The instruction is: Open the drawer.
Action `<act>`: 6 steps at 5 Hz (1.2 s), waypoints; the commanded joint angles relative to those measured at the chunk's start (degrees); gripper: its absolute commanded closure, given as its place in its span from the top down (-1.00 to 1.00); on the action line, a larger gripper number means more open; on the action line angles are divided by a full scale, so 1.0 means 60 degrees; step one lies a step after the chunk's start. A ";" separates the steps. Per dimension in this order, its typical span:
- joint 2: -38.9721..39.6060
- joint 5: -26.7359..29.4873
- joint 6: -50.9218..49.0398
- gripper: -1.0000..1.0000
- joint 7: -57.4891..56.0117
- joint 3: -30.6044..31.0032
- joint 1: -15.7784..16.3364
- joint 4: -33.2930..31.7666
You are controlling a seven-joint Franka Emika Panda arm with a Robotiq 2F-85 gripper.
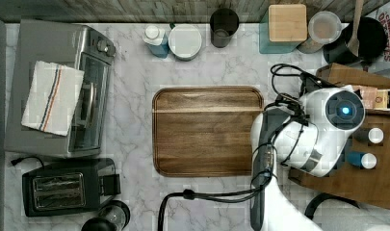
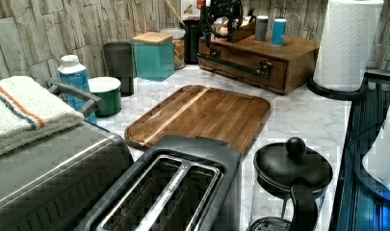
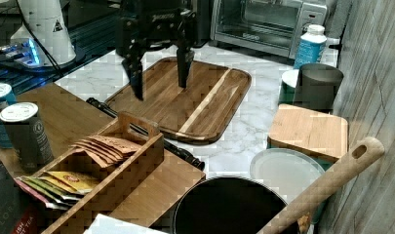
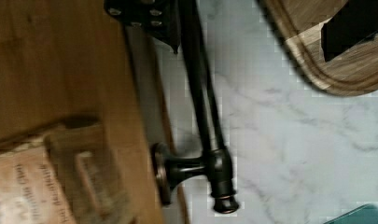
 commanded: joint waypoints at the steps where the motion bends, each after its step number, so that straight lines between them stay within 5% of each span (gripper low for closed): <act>1: -0.0099 -0.0384 -0.0276 1.00 0.0786 0.0404 0.0499 0.0223; 2: 0.0510 -0.1466 -0.0835 1.00 0.1141 0.0152 0.0778 0.0866; 4: 0.0390 -0.2101 0.0347 1.00 0.1428 -0.0369 0.0326 0.0171; 6: 0.0123 -0.2779 0.0839 1.00 0.2099 -0.1009 0.0622 -0.0522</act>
